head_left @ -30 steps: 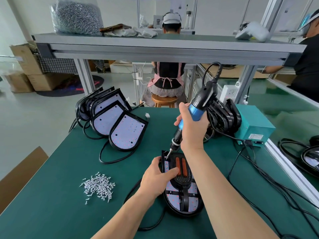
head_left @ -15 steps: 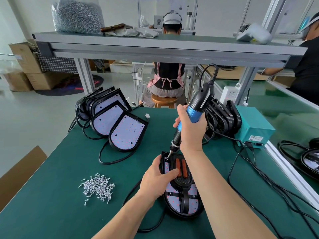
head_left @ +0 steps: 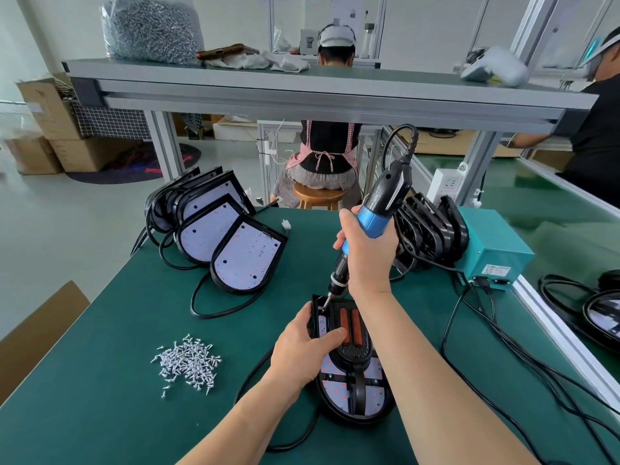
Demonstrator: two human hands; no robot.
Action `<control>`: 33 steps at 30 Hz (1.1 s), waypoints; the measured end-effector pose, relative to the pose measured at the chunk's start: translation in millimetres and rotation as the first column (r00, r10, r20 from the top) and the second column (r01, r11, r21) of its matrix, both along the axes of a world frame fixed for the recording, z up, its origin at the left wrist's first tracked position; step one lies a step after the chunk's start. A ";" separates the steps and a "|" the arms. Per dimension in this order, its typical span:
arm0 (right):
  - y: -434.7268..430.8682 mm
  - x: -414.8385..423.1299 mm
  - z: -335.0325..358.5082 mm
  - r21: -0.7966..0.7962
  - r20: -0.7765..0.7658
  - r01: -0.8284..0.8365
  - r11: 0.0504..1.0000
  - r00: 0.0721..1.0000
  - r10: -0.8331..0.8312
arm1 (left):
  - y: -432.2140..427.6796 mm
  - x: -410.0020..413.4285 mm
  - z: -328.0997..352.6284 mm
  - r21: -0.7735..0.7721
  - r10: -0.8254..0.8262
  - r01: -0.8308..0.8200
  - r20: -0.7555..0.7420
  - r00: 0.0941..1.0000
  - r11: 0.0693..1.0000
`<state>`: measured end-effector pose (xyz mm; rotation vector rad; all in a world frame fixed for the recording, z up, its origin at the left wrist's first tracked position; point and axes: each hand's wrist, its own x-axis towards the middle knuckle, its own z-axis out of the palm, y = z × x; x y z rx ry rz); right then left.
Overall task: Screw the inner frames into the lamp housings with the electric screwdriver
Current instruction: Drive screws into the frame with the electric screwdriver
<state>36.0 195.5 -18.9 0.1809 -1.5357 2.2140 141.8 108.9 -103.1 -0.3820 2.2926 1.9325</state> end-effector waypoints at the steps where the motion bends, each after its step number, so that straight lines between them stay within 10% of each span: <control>1: 0.1 -0.1 -0.6 0.003 0.002 -0.005 1.000 1.000 0.005 | -0.4 -0.3 -0.7 0.004 0.001 -0.001 0.001 1.000 1.000; 17: -15.7 9.0 -4.5 0.174 -0.068 -0.131 0.976 0.987 0.145 | -0.2 -3.2 -4.6 0.005 0.026 -0.026 0.023 0.999 1.000; 33: 11.1 19.1 0.8 -0.040 -0.009 -0.108 0.993 0.994 0.107 | -0.8 -0.3 -1.7 -0.003 -0.011 0.011 0.013 1.000 1.000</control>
